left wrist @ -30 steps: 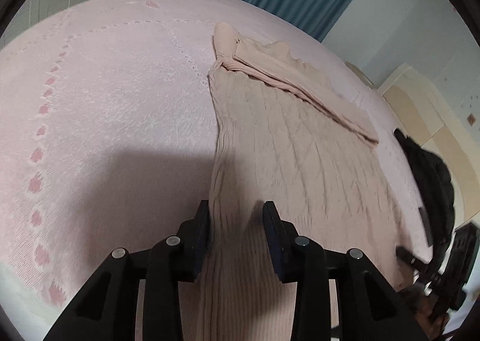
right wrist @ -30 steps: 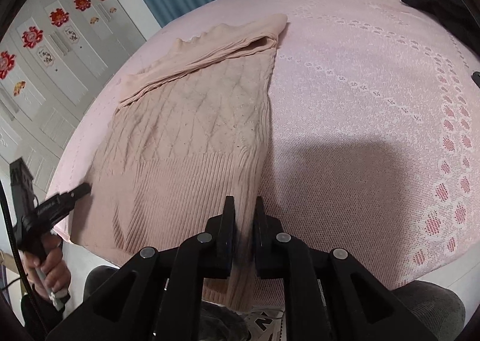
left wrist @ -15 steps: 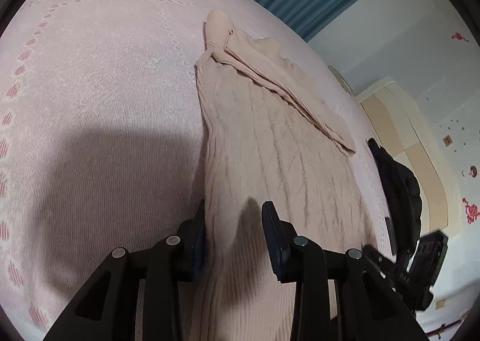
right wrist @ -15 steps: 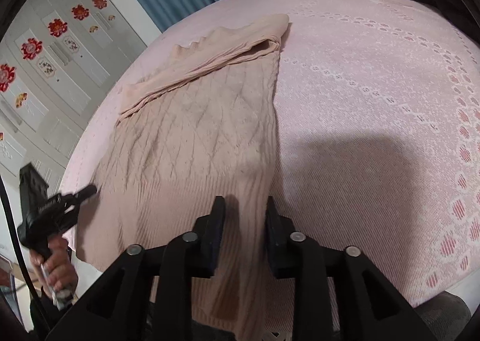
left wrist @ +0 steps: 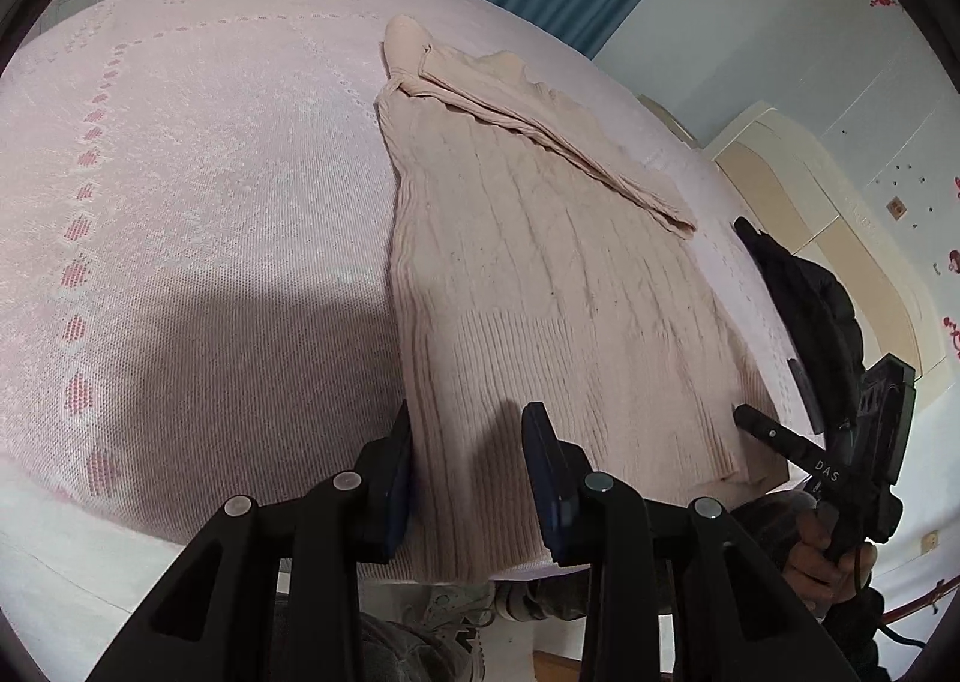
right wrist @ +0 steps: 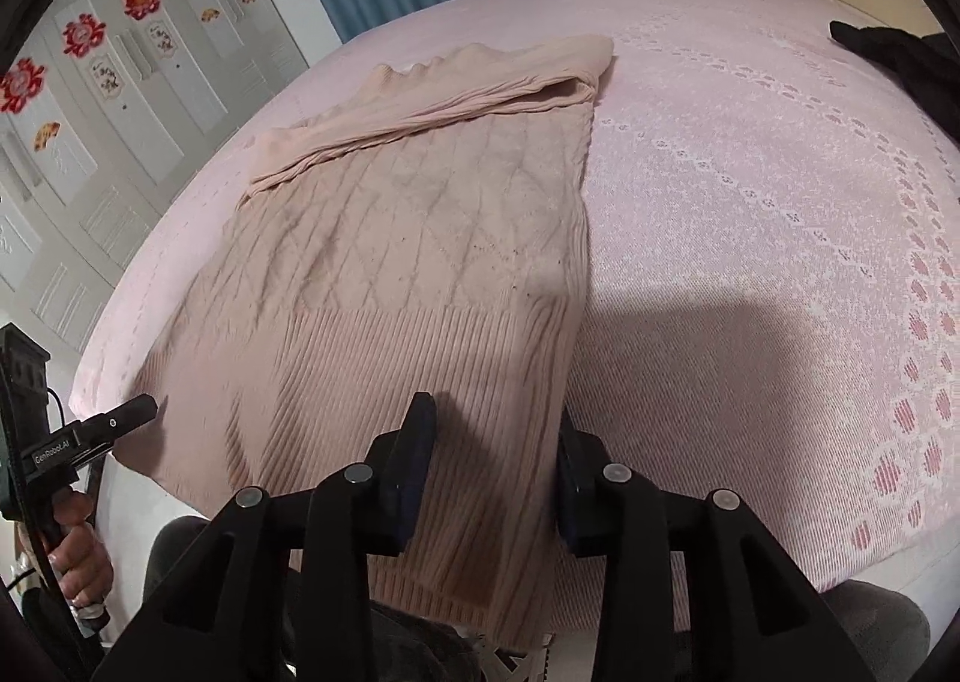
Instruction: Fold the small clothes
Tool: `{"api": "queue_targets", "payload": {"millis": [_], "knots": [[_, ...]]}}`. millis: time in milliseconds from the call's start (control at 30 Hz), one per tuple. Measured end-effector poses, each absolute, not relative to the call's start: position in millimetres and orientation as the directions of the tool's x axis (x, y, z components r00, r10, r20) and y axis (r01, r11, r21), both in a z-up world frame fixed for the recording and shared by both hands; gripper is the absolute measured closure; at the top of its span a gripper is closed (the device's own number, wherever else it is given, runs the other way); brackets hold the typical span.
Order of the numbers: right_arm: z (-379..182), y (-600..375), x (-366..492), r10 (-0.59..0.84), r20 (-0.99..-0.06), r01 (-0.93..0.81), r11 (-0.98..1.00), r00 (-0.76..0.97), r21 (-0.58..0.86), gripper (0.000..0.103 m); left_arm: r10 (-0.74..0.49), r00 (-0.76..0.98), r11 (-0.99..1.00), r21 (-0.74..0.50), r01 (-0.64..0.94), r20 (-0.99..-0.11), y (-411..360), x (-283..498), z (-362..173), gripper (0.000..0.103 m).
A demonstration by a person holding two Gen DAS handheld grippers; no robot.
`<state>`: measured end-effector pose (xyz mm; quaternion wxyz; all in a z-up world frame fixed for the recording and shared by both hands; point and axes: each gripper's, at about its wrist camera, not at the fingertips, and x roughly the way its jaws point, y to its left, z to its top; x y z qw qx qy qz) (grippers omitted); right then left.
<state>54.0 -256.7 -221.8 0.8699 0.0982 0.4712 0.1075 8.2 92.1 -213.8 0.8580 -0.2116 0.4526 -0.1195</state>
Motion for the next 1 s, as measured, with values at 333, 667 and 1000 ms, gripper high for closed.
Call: {"api": "queue_targets", "payload": {"millis": [333, 667, 1000], "knots": [[-220.2, -256.3, 34.9, 0.253, -0.806, -0.080, 0.965, 0.536, 0.249, 0.067, -0.321, 0.582, 0.918, -0.396, -0.001, -0.747, 82.1, -2.2, -211.3, 0.075], [-222.3, -259.9, 37.6, 0.272, -0.821, -0.088, 0.960, 0.501, 0.264, 0.070, -0.325, 0.570, 0.907, -0.419, -0.037, -0.754, 84.7, 1.4, -213.6, 0.074], [-222.6, -261.4, 37.3, 0.294, -0.819, -0.097, 0.954, 0.493, 0.284, 0.070, -0.310, 0.584, 0.907, -0.417, -0.054, -0.750, 82.3, -0.5, -215.0, 0.074]]}}
